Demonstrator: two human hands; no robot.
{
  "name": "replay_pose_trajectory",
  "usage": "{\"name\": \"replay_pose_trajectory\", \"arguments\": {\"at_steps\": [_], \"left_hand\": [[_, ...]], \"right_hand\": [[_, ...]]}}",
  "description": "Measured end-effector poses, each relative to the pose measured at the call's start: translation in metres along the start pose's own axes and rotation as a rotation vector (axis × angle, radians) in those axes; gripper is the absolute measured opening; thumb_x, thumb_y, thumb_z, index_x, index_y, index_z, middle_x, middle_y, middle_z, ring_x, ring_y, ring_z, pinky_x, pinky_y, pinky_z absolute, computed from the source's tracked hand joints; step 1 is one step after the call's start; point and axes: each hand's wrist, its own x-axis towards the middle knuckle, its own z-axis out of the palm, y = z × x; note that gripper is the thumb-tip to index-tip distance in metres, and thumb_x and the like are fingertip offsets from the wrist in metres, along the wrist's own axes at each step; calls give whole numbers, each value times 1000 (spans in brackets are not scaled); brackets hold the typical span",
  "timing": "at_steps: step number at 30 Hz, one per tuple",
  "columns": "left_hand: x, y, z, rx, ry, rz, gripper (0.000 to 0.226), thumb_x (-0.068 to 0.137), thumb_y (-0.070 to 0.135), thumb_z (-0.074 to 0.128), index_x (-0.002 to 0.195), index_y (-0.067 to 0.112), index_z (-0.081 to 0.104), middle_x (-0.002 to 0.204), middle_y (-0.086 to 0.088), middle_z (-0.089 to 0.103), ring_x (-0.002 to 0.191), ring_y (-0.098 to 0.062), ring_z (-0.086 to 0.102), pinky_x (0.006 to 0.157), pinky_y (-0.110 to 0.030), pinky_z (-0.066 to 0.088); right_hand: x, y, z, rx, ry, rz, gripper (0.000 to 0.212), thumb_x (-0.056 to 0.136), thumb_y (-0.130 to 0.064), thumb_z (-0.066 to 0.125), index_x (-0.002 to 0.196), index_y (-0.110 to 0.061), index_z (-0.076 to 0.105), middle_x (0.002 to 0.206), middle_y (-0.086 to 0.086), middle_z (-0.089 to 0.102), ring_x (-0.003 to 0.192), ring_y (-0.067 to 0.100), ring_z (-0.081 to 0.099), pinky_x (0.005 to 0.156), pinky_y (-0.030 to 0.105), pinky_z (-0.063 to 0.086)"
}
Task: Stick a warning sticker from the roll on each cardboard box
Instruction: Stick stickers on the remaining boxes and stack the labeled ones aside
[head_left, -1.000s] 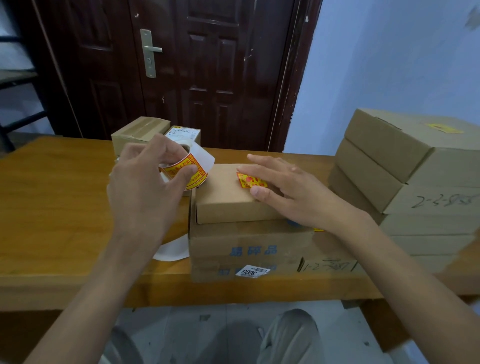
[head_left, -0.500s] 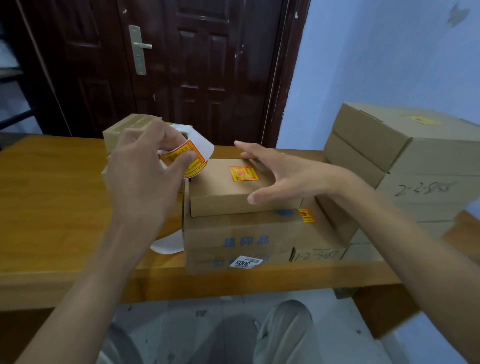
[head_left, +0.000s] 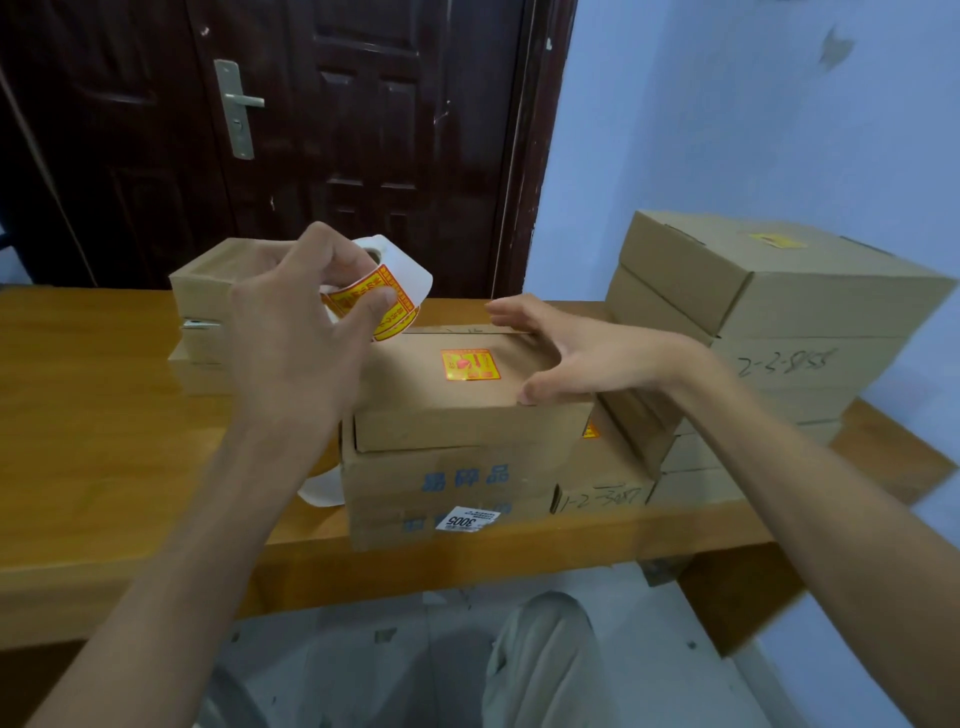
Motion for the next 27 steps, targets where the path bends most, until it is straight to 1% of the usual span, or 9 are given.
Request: {"name": "replay_pose_trajectory", "arguments": {"at_steps": [5, 8, 12, 15, 17, 20, 23, 25, 27], "left_hand": [[-1, -4, 8, 13, -18, 28, 25, 85, 34, 84, 95, 36, 61, 113, 13, 59, 105, -6, 61, 84, -34, 59], [0, -3, 15, -15, -41, 18, 27, 84, 36, 84, 96, 40, 59, 113, 10, 63, 109, -11, 65, 85, -46, 61], [2, 7, 20, -13, -34, 37, 25, 84, 36, 84, 98, 36, 63, 115, 5, 66, 110, -13, 65, 87, -48, 59], [3, 11, 21, -39, -30, 42, 25, 84, 35, 84, 100, 34, 65, 115, 6, 64, 107, -12, 65, 88, -45, 59], [4, 12, 23, -43, -38, 42, 25, 85, 35, 84, 98, 36, 63, 113, 10, 60, 108, -12, 65, 89, -42, 59], [4, 15, 29, -50, -56, 52, 28, 84, 33, 84, 96, 40, 59, 111, 10, 61, 107, -8, 64, 85, -31, 55], [6, 18, 38, -21, -93, 46, 27, 86, 34, 82, 95, 41, 58, 112, 7, 67, 96, 11, 54, 75, -5, 37], [7, 21, 41, -25, -106, 53, 25, 86, 35, 82, 96, 40, 59, 110, 8, 68, 94, 18, 51, 74, -5, 35], [10, 22, 40, -52, -84, 69, 24, 85, 34, 82, 98, 38, 61, 110, 9, 66, 101, 9, 57, 79, -15, 43]], "right_hand": [[-21, 7, 8, 42, 0, 8, 95, 83, -61, 77, 159, -47, 23, 158, -26, 31, 142, -3, 38, 116, 27, 36], [-26, 1, 10, -14, -23, 33, 97, 83, -52, 80, 159, -50, 20, 157, -20, 32, 138, 1, 40, 113, 29, 39], [-41, -7, 17, 46, 76, 10, 83, 86, -42, 84, 152, -45, 33, 147, -24, 42, 133, -8, 44, 111, 26, 40], [-55, -6, 36, 0, 196, 19, 71, 86, -56, 80, 145, -52, 40, 157, -23, 35, 137, -5, 40, 117, 34, 36], [-64, -4, 51, -26, 248, -6, 73, 87, -64, 76, 149, -53, 40, 167, -26, 20, 150, -3, 24, 121, 38, 29], [-73, -1, 66, 34, 248, -62, 76, 87, -62, 77, 153, -55, 39, 169, -31, 11, 158, 0, 10, 125, 44, 25], [-75, -2, 71, 73, 345, -82, 65, 87, -51, 83, 144, -53, 52, 165, -30, 21, 154, -2, 19, 125, 46, 31], [-77, -4, 76, 121, 452, -94, 59, 80, -56, 86, 134, -50, 62, 160, -29, 29, 151, -2, 27, 122, 44, 35], [-83, -2, 81, 144, 572, -99, 59, 73, -64, 85, 126, -46, 67, 157, -27, 35, 149, 0, 34, 120, 45, 37]]}}
